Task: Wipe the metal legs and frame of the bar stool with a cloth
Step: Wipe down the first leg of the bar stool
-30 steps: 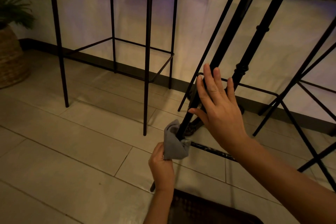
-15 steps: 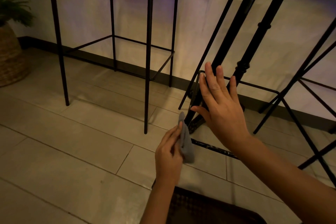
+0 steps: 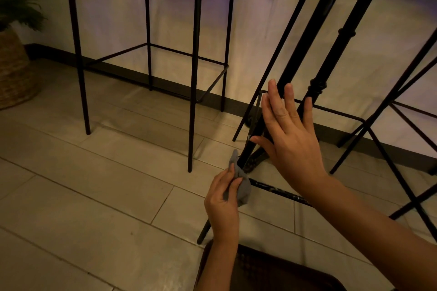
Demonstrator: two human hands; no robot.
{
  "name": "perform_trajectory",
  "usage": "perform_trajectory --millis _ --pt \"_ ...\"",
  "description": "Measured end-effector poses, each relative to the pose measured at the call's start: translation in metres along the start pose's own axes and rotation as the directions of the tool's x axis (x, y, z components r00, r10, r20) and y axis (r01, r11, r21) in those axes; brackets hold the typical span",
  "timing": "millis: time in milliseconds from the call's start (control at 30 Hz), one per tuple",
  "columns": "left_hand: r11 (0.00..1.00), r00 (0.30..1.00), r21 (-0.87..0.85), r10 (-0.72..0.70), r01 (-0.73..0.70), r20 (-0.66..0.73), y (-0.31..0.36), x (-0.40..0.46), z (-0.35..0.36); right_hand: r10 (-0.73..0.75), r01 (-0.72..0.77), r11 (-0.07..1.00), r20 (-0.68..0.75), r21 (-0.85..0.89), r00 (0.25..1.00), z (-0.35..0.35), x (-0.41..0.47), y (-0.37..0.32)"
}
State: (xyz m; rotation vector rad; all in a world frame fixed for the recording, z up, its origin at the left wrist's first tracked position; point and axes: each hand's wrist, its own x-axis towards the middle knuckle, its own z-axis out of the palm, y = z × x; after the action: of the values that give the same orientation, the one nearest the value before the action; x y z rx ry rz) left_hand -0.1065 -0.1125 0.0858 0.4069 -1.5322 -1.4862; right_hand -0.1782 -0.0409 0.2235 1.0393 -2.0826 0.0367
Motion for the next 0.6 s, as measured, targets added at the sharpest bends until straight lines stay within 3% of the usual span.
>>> perform_trajectory --millis 233,400,600 --pt "0.997 0.997 0.024 -0.066 0.067 -0.043 -0.014 -0.005 -0.007 0.005 -0.005 1.0 0.019 -0.02 1.0 0.007 -0.006 -0.004" --pt "0.999 0.999 0.038 0.039 -0.038 -0.03 -0.007 -0.001 -0.001 -0.002 0.003 1.0 0.03 -0.022 1.0 0.014 -0.01 -0.005" --pt "0.999 0.999 0.047 0.03 -0.028 -0.039 -0.016 -0.005 -0.003 0.001 0.0 1.0 0.026 -0.025 1.0 0.016 -0.011 -0.004"
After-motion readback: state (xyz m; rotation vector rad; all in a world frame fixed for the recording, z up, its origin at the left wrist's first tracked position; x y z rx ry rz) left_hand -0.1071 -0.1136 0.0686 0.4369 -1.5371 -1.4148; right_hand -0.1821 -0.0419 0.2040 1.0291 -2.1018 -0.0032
